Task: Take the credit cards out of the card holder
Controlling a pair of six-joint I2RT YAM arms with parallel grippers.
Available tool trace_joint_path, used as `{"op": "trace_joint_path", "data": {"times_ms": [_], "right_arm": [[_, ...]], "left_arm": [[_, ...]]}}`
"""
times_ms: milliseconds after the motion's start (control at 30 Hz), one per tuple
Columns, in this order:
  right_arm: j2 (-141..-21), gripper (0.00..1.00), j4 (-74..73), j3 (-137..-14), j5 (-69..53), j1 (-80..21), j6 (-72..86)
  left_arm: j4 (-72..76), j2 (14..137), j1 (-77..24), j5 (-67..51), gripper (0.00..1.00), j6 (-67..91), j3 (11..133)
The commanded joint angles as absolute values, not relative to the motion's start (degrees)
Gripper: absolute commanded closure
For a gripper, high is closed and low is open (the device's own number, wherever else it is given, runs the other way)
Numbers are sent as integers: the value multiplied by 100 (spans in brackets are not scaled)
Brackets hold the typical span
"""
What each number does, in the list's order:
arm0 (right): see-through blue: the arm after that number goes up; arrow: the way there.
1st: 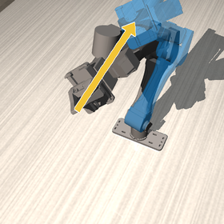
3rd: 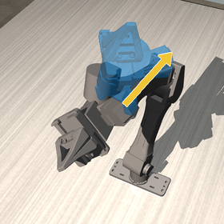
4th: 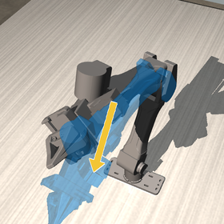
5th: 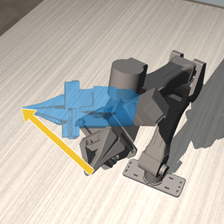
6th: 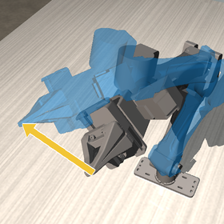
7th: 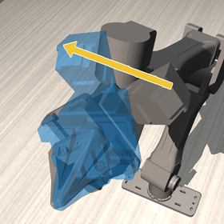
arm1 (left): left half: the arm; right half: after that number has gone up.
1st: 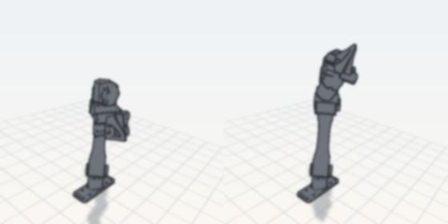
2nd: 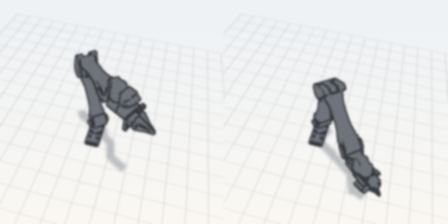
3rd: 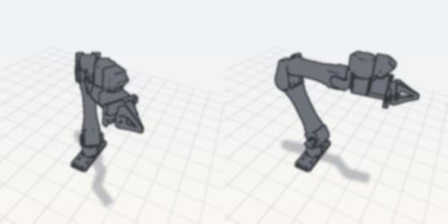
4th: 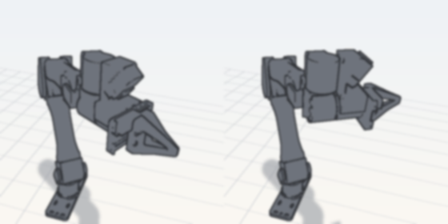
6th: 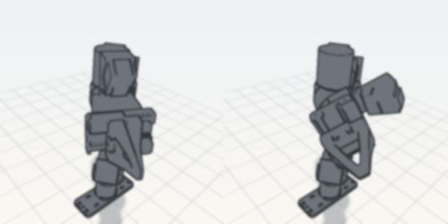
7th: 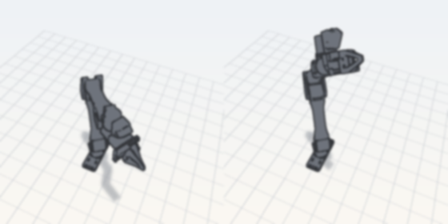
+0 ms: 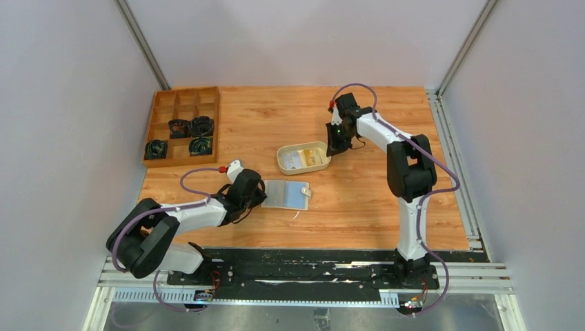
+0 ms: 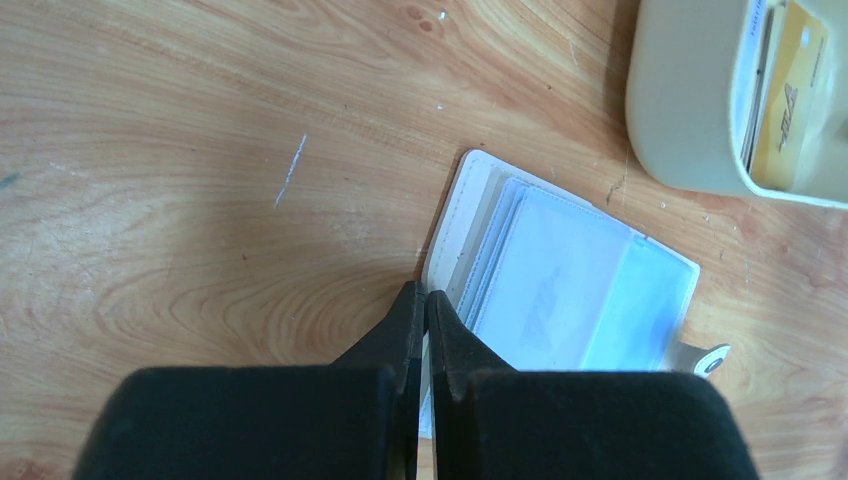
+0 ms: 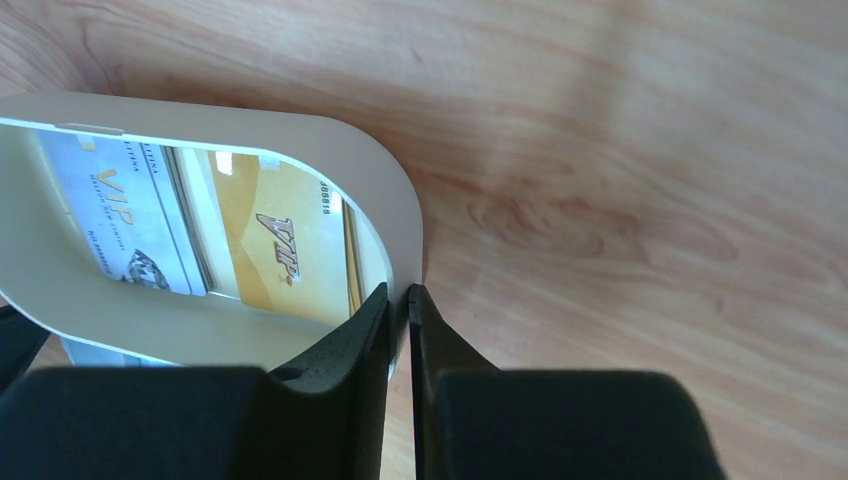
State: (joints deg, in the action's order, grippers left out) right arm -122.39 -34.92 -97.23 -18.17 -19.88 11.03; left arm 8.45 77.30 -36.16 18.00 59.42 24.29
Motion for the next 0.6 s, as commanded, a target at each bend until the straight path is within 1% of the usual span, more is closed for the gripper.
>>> {"op": "trace_joint_path", "data": {"times_ms": [0,200,300,400,433,500,567], "right_arm": [[-11908,87,-3561,-9027,-1190,-2080,1811],[-11469,87,-3326,-8417,-631,-2087,2370],[-11345,85,-3292,-8325,-435,-2083,2537],[-11237,78,-3300,-8374,-357,-2083,2572],[-11200,73,-3323,-8462,-326,-2083,2563],[-11091,61,-3348,-8615,-299,-2083,2467],[-10978,50,-3312,-8815,-358,-2083,2279]], "left_arm": [[242,7703,-3704,1766,100,5951,2216],[246,7550,-3751,1775,100,6032,2130],[225,7467,-3753,1784,100,6046,2121],[229,7398,-3761,1760,100,6075,2132],[229,7380,-3762,1747,100,6084,2144],[224,7334,-3762,1705,100,6097,2169],[211,7254,-3775,1652,100,6094,2195]]}}
